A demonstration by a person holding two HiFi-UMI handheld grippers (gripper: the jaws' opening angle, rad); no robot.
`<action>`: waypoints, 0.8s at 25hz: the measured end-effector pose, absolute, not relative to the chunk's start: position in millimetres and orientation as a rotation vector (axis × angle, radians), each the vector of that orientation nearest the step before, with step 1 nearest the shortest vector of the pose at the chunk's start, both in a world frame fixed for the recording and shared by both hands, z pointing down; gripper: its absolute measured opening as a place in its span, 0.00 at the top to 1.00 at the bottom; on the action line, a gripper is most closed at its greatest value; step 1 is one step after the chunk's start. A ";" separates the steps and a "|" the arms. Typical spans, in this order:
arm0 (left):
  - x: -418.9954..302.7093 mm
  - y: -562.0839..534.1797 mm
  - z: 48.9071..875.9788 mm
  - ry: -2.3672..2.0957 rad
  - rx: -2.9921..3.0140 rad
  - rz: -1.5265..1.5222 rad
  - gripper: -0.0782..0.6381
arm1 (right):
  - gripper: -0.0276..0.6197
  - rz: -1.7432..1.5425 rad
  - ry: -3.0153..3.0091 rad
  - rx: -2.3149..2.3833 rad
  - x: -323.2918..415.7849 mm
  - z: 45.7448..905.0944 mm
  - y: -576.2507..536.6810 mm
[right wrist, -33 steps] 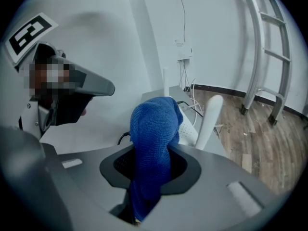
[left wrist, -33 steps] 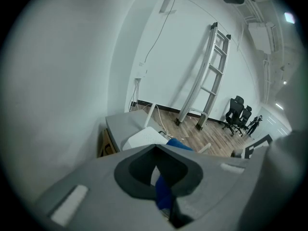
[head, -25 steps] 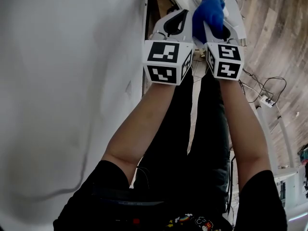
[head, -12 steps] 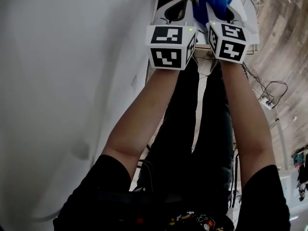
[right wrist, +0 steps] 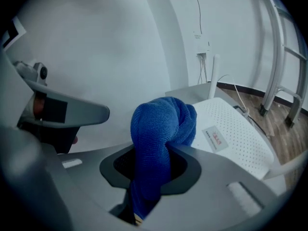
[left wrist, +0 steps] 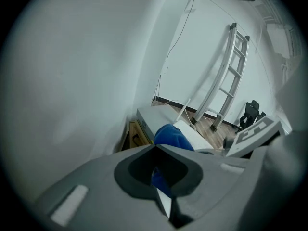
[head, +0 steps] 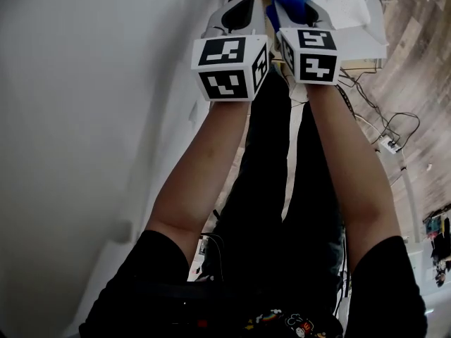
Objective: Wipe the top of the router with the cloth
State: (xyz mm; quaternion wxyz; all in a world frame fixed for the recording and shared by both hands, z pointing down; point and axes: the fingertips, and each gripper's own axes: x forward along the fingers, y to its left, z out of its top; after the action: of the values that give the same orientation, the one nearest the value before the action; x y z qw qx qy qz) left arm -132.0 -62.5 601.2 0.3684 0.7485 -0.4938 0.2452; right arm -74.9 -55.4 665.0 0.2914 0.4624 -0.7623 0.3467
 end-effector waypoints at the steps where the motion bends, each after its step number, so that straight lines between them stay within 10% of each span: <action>1: -132.1 -59.6 602.6 -1.267 1.919 0.631 0.89 | 0.77 0.929 -2.030 1.220 -75.8 667.5 -48.4; 20: -25.2 -13.9 584.1 -1.169 1.996 0.657 0.89 | 0.77 0.976 -2.001 1.238 17.5 643.5 33.0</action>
State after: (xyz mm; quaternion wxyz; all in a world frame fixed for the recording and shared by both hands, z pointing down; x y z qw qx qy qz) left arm -25.2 -13.9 584.1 0.3602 0.7742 -0.4536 0.2550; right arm 17.5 33.0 643.5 0.2927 0.4646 -0.7512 0.3663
